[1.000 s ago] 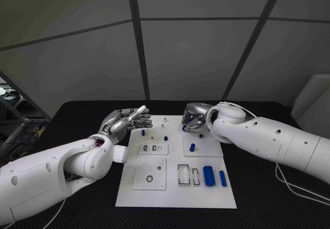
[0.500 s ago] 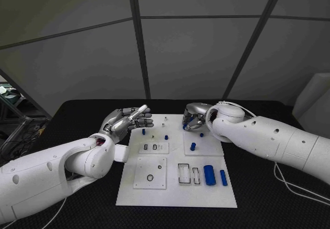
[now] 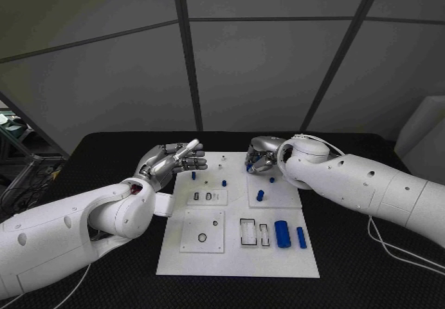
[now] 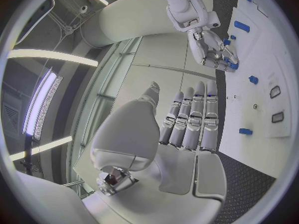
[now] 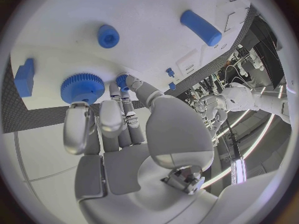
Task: Assemble the parts on the task board
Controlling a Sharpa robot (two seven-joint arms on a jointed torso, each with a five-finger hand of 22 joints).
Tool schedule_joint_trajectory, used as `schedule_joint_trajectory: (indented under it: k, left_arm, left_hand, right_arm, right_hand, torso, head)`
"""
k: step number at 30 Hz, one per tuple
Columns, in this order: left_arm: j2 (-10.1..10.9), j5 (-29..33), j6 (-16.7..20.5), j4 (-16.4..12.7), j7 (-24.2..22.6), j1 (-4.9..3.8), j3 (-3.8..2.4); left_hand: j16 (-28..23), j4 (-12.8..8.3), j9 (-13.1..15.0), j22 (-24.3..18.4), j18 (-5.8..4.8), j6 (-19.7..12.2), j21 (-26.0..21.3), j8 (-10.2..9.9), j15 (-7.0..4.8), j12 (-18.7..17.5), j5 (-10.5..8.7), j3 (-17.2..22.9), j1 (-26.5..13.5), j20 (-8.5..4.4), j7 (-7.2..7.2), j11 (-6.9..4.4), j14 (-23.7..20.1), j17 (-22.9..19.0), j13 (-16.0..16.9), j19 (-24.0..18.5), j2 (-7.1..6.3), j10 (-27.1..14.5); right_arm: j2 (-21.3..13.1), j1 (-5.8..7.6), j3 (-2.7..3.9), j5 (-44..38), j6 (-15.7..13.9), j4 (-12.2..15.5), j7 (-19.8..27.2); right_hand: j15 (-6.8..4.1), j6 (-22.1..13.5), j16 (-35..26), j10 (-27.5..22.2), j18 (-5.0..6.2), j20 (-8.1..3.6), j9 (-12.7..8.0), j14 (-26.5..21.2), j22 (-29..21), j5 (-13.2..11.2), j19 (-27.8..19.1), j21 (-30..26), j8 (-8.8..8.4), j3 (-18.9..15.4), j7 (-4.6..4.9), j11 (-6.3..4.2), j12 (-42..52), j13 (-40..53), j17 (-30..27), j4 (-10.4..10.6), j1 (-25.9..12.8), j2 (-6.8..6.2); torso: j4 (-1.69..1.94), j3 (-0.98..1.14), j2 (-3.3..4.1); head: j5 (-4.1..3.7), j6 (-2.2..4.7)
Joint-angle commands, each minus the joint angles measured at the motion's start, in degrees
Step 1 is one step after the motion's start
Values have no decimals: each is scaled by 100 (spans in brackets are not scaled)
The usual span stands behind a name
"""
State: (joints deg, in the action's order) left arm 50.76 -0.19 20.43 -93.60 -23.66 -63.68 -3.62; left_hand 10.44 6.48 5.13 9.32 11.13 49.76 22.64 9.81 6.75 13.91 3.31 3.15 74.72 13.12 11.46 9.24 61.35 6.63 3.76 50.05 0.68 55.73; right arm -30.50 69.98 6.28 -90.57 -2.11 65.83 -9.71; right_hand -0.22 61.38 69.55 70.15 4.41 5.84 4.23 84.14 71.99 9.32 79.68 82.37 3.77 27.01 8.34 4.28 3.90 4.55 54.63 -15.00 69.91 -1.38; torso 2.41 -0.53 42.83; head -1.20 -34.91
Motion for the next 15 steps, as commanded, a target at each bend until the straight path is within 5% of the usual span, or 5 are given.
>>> schedule_joint_trajectory:
  k: [1,9,15]
  left_arm:
    - [-2,-39,-81,-1,-23,-10,-8]
    - [14,-39,-76,25,-18,-12,-8]
    - [23,-39,-70,24,-23,-13,-8]
  left_hand:
    - [-41,0,-8,-9,-72,8,23,-36,30,-32,-38,-44,-53,2,35,6,7,3,-8,47,-7,23]
    - [-63,-19,-11,-16,-72,17,22,-49,32,-58,-27,-51,-39,3,38,8,12,4,-8,52,7,23]
    - [-71,-20,-13,-19,-71,24,22,-54,32,-67,-26,-70,-53,3,39,9,20,6,-7,56,-4,29]
  right_arm:
    - [5,6,-3,-34,-233,1,70]
    - [-114,6,-1,-28,-1179,249,80]
    - [-57,8,0,-18,-1455,245,83]
  right_hand:
    - [-44,18,34,75,-88,-8,5,41,32,69,41,46,11,53,-28,-13,3,18,10,-5,21,81]
    - [-61,42,91,190,-125,-32,6,27,233,457,135,146,5,115,-34,-29,-30,31,22,-51,21,31]
    - [-62,50,102,193,-128,-32,7,26,252,500,143,155,6,124,-36,-30,-33,31,29,-59,21,21]
  torso:
    - [-5,-1,-4]
    - [-1,-1,2]
    - [2,-9,12]
  head:
    - [12,-11]
    - [23,37]
    - [26,87]
